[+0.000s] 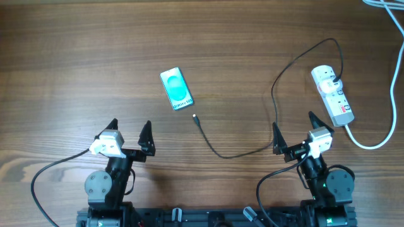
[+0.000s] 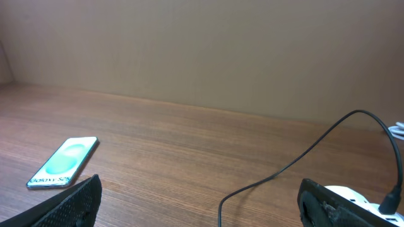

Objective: Plug charger to phone and switch on socket

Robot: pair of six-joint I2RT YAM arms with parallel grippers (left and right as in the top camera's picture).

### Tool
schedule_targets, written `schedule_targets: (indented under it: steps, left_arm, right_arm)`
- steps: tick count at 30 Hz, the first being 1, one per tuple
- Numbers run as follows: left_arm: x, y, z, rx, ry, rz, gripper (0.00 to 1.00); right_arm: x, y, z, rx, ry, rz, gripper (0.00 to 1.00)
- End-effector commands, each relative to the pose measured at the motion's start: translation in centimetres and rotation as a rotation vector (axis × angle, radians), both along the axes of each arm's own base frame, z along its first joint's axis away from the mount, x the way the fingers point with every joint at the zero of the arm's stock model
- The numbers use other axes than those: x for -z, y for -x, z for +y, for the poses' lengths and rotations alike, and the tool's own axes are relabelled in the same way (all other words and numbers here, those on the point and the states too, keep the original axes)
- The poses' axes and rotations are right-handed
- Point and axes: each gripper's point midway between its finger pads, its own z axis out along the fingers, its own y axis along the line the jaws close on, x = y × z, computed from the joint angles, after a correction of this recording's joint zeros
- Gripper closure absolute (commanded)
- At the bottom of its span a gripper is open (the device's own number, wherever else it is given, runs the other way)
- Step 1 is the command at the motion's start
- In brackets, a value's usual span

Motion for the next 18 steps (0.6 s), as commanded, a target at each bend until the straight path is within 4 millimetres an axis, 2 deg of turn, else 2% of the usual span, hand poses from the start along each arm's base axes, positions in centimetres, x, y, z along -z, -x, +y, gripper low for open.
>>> schedule_targets:
  steps: [1,18]
  left_arm:
    - [0.24,0.0,0.07,-0.004,-0.02,0.002,0.0]
    - [0.24,0.0,0.07,-0.004,-0.02,0.002,0.0]
  right_arm:
    - [0.03,-0.11,-0.33,0.018,0.017,-0.005,0.0]
    - [0.03,-0.11,-0.33,0.018,0.018,-0.005,0.0]
